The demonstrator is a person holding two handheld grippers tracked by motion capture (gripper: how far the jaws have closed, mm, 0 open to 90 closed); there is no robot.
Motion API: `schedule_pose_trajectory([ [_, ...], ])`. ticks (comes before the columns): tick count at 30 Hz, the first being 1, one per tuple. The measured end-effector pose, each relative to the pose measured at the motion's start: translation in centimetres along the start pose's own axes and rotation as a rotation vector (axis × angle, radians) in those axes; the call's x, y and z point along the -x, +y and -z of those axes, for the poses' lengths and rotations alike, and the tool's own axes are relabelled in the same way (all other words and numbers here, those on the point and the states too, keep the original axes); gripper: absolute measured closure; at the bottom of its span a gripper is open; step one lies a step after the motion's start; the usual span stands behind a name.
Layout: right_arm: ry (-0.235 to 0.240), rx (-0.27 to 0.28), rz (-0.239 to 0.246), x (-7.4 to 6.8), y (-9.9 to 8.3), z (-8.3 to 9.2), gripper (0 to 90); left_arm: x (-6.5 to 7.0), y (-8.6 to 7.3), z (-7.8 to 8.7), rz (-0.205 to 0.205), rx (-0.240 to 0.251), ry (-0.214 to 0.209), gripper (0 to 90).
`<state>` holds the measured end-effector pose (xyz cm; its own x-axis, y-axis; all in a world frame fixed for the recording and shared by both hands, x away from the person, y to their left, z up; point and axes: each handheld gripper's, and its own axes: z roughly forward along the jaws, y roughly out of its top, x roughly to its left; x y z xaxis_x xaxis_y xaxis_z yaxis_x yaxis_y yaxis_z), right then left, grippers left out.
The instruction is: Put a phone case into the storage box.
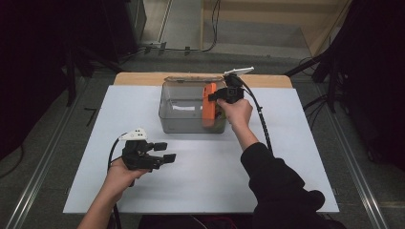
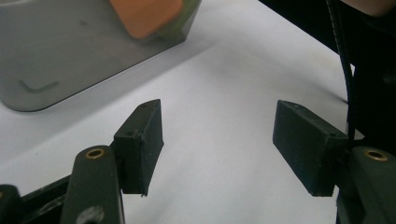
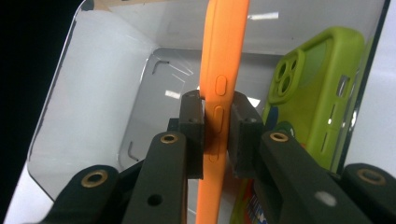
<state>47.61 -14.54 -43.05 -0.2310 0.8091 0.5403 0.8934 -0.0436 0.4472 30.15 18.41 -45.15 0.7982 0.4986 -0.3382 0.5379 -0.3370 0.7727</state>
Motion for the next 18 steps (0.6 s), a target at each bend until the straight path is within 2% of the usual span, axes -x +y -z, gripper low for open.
schedule_pose_trajectory([
  [4,-0.021,0.002,0.01,-0.16,0.04,-0.14,72.9,0.01,0.01,0.01,0.0,-0.001,-0.001,33.9],
  [7,-0.025,0.016,0.011,-0.26,0.1,-0.2,67.6,0.02,0.0,-0.02,-0.001,0.0,0.001,33.8],
  [18,-0.084,0.009,0.04,-0.73,0.21,0.15,65.6,0.04,0.0,0.01,0.001,0.002,0.001,33.9],
])
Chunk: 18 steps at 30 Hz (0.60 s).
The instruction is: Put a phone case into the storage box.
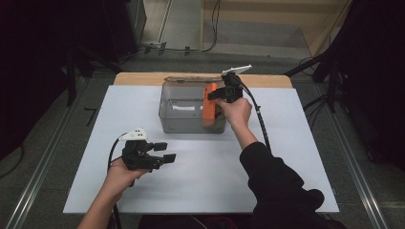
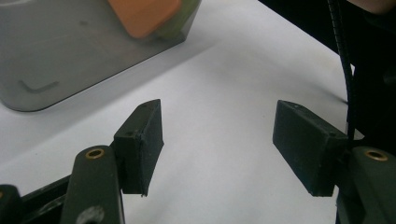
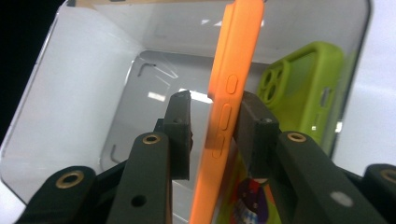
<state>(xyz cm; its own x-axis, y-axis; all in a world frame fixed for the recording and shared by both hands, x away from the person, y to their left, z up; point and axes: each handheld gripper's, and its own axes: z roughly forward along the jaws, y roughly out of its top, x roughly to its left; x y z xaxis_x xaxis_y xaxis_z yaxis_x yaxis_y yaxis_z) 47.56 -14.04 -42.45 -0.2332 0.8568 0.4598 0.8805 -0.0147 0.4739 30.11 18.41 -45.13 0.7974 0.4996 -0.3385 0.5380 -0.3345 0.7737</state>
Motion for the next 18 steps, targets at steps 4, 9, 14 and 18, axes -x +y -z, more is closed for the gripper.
schedule_pose_trajectory([
  [4,-0.006,0.001,-0.001,0.14,0.05,0.21,68.4,0.01,0.0,-0.02,0.001,0.0,0.001,33.9],
  [9,0.014,-0.005,-0.022,0.3,0.08,0.22,76.0,0.01,0.0,-0.03,0.0,-0.001,0.0,33.9],
  [14,0.058,-0.013,-0.057,0.12,0.19,0.18,78.2,-0.01,-0.01,0.01,0.001,0.0,0.001,33.9],
  [18,0.076,-0.016,-0.081,0.02,0.34,0.36,79.3,-0.02,-0.01,0.01,0.0,-0.001,0.0,33.8],
])
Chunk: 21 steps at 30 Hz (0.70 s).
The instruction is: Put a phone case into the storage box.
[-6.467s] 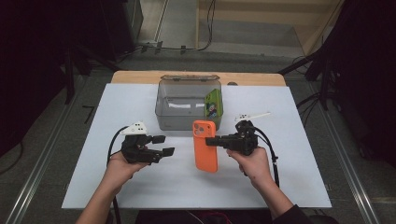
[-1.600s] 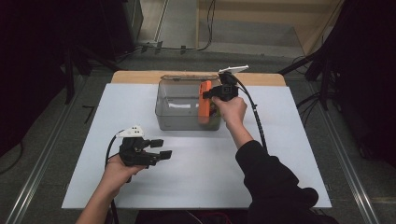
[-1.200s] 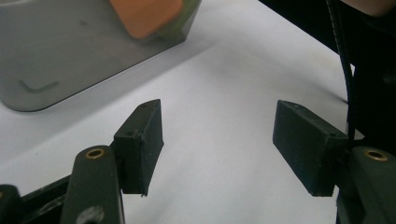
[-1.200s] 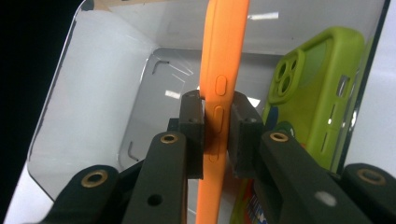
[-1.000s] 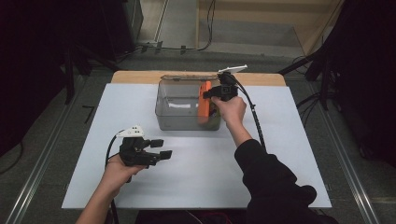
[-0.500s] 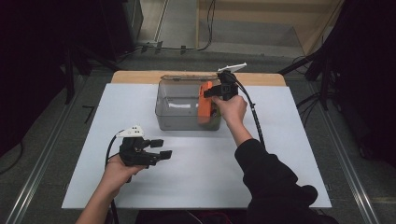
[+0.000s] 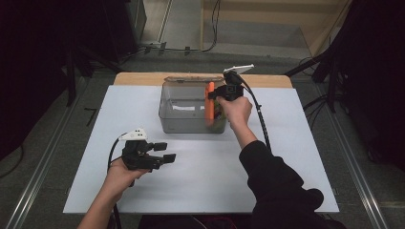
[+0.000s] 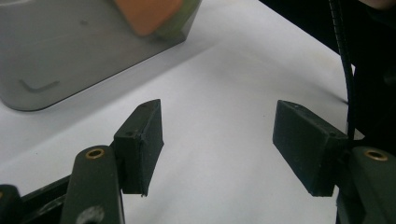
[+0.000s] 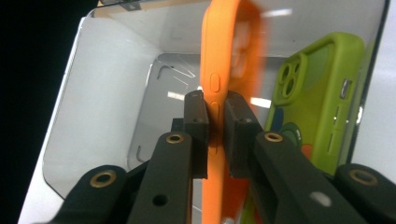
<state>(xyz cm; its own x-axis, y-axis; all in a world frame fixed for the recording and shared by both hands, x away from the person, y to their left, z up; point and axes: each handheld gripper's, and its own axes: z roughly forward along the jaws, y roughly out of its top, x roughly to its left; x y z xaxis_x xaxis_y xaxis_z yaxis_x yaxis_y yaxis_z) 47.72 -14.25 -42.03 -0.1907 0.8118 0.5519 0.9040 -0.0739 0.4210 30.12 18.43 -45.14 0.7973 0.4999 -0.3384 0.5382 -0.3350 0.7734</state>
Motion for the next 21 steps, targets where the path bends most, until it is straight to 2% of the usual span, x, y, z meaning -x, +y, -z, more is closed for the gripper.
schedule_pose_trajectory([
  [10,0.029,-0.022,-0.037,0.07,0.02,0.54,79.4,0.03,0.02,-0.06,0.0,-0.003,0.004,33.9],
  [15,0.004,-0.023,-0.025,0.34,-0.01,-0.01,77.3,0.0,0.02,0.01,0.002,-0.001,0.002,33.9],
  [21,-0.034,-0.008,0.025,0.09,-0.09,-0.32,62.8,0.02,0.01,0.01,0.001,0.0,0.001,33.9],
])
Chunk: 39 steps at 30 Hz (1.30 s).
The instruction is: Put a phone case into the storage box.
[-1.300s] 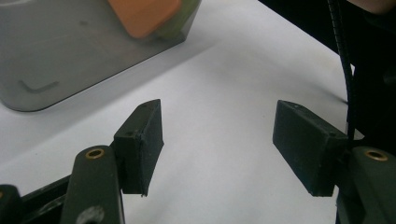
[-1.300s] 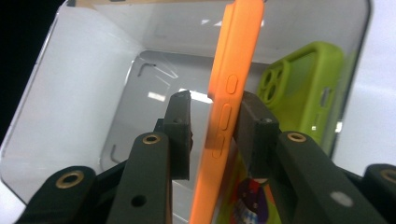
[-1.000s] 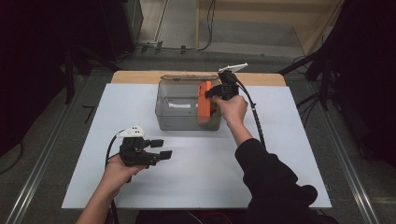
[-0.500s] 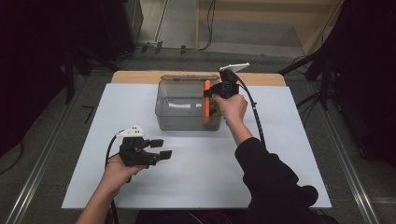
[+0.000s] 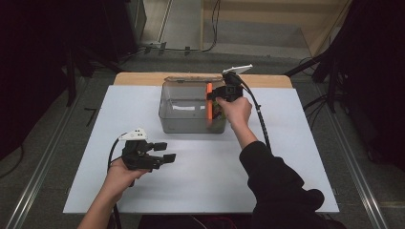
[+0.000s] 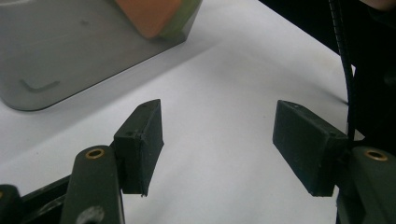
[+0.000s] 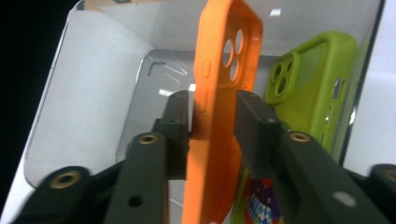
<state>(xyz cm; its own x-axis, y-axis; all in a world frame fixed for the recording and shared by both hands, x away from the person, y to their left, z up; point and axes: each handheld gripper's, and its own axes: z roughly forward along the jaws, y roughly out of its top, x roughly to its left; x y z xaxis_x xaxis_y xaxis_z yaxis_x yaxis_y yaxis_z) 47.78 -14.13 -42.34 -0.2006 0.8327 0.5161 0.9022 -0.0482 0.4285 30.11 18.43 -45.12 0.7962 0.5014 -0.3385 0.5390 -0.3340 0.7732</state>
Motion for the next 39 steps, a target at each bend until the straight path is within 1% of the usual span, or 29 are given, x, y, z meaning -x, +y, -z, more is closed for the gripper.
schedule_pose_trajectory([
  [3,-0.023,0.001,0.018,0.0,0.0,0.0,63.6,0.0,0.0,0.0,0.002,0.001,0.001,33.9],
  [5,-0.034,-0.002,0.022,0.0,0.0,0.1,67.2,0.0,0.0,0.0,0.003,0.002,0.002,33.9],
  [8,-0.058,0.004,0.026,0.2,0.0,0.4,67.3,0.0,0.0,0.0,0.001,-0.001,0.0,33.9],
  [9,-0.065,0.006,0.028,0.3,0.0,0.4,70.6,0.0,0.0,0.0,0.002,-0.001,0.0,33.9],
  [10,-0.057,-0.005,0.021,0.4,0.0,0.5,73.8,0.0,0.0,0.0,0.001,-0.002,0.0,33.9],
  [11,-0.06,-0.014,0.016,0.5,0.1,0.4,74.8,0.0,0.0,0.0,0.001,-0.002,0.0,33.9],
  [12,-0.052,-0.014,0.012,0.6,0.1,0.4,75.9,0.0,0.0,0.0,0.001,0.0,0.0,33.9],
  [13,-0.04,-0.015,-0.005,0.7,0.1,0.3,76.4,0.0,0.0,0.0,0.001,-0.001,0.0,33.9],
  [14,-0.036,-0.013,-0.011,0.8,0.1,0.3,76.6,0.0,0.0,0.0,0.003,0.0,-0.001,33.9],
  [17,-0.042,-0.016,-0.021,0.8,0.2,0.2,76.6,0.0,0.0,-0.1,0.001,-0.001,-0.001,33.9],
  [19,-0.039,-0.015,-0.017,0.8,0.3,0.1,75.3,0.0,0.0,-0.1,0.001,-0.002,-0.001,33.9],
  [20,-0.045,-0.012,-0.014,0.8,0.2,0.1,73.3,0.0,0.0,-0.1,0.001,-0.002,-0.001,33.9],
  [23,-0.047,-0.004,0.001,0.5,0.2,0.0,64.2,0.0,0.0,0.0,0.004,0.0,-0.001,33.9],
  [26,-0.056,0.015,0.022,0.4,0.2,0.2,61.2,0.0,0.0,0.0,0.004,0.0,0.0,33.9],
  [28,-0.064,0.023,0.023,0.4,0.2,0.4,58.2,0.0,0.0,0.0,0.005,0.0,0.0,33.9],
  [32,-0.081,0.049,0.023,0.5,0.3,0.9,54.9,0.0,0.0,0.0,0.003,0.001,0.001,33.9],
  [34,-0.075,0.053,0.02,0.6,0.4,1.2,54.5,-0.1,0.0,0.0,0.002,0.0,0.003,33.9],
  [37,-0.08,0.065,0.036,0.5,0.4,1.6,54.3,0.0,0.0,0.0,0.003,0.001,0.003,33.8],
  [39,-0.077,0.071,0.034,0.4,0.4,1.9,53.5,0.0,0.0,0.0,0.003,0.001,0.004,33.8],
])
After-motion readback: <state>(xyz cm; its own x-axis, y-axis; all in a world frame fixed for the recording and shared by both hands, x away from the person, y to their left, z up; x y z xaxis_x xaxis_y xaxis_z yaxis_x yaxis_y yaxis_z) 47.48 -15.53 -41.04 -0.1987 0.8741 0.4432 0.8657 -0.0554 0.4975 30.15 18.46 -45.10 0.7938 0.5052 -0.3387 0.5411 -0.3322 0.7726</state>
